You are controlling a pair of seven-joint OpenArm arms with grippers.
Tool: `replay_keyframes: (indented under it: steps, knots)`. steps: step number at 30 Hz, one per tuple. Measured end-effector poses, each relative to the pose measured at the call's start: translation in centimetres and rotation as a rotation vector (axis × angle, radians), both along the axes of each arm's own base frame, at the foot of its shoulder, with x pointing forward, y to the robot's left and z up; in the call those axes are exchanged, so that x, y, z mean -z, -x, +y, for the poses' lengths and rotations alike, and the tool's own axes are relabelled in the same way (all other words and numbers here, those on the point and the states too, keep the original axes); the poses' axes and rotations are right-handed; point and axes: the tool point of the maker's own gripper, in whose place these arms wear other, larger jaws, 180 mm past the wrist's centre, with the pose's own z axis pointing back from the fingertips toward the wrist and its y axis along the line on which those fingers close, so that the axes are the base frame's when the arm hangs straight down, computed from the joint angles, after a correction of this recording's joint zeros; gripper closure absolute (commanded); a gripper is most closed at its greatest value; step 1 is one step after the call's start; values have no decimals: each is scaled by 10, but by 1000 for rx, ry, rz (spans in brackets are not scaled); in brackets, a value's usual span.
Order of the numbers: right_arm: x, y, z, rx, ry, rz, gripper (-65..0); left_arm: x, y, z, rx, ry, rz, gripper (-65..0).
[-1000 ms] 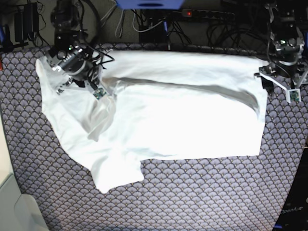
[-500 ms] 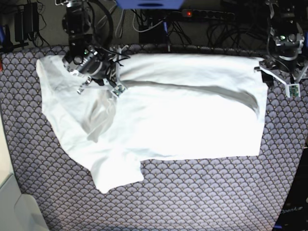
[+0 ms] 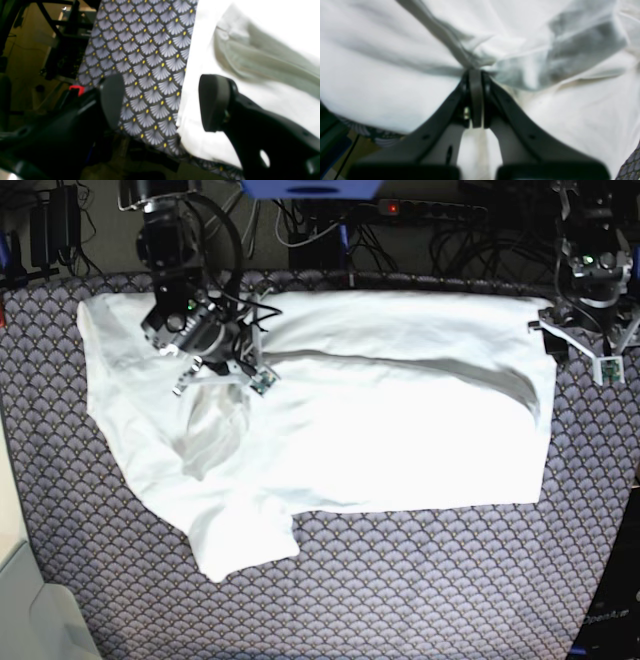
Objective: Fold the T-shirt properly
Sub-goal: 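Move the left gripper onto the shirt body and pinch the fabric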
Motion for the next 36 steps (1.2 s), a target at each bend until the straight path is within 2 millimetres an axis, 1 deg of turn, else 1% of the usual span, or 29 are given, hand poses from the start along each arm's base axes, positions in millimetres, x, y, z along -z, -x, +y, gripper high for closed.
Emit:
replay_keyframes:
  steps: [4, 7, 10, 12, 15, 16, 17, 18, 20, 21, 22, 25, 27, 29, 31, 32, 33, 34, 36]
  knots:
    - [-3, -15, 6, -32, 10, -18, 0, 0, 0, 0, 0, 0, -1, -453]
    - [-14, -39, 18, -64, 4, -60, 0, 0, 0, 0, -1, 0, -1, -453]
    - [-36, -68, 24, -70, -9, -133, 0, 0, 0, 0, -1, 2, 0, -453]
    - [-51, -83, 25, -58, -12, -172, 0, 1, 0, -1, -1, 3, 2, -453]
    - [-77, -96, 28, -61, -19, -250, 0, 2, 1, -2, -1, 8, 2, -453]
    - [-84, -98, 25, -62, -14, -273, 0, 1, 0, -3, 0, 9, 0, -453]
    - [-89, -99, 20, -65, 7, -290, 0, 1, 0, -3, 0, 9, -3, -453]
    - [-90, -99, 11, -53, 48, -288, 0, 0, 0, -3, 1, 8, -3, -452]
    - [-86, -95, -4, -28, 108, -274, 0, 2, -1, -7, 15, 11, 1, -430]
    - [-82, -91, -6, -26, 117, -264, 0, 4, -3, -13, 31, 14, 6, -407]
    - [-78, -87, -9, -26, 129, -254, 0, 6, -6, -21, 60, 13, 15, -376]
    - [-62, -71, -16, -36, 149, -207, 0, 12, -13, -54, 185, 29, 39, -258]
    - [-55, -64, -22, -37, 167, -188, 0, 15, -16, -75, 264, 25, 54, -199]
    - [-50, -59, -28, -39, 180, -174, 0, 19, -18, -98, 349, 36, 71, -138]
    - [-49, -58, -33, -40, 197, -171, 0, 22, -22, -117, 421, 13, 86, -73]
    - [-49, -58, -35, -40, 201, -172, 0, 21, -26, -123, 447, -13, 82, -42]
    - [-50, -59, -37, -39, 205, -173, 0, 19, -31, -126, 464, -63, 76, -9]
    - [-50, -59, -40, -40, 211, -175, 0, 17, -34, -129, 472, -85, 66, 0]
    - [-51, -59, -45, -42, 226, -179, 0, 16, -39, -134, 467, -119, 52, -10]
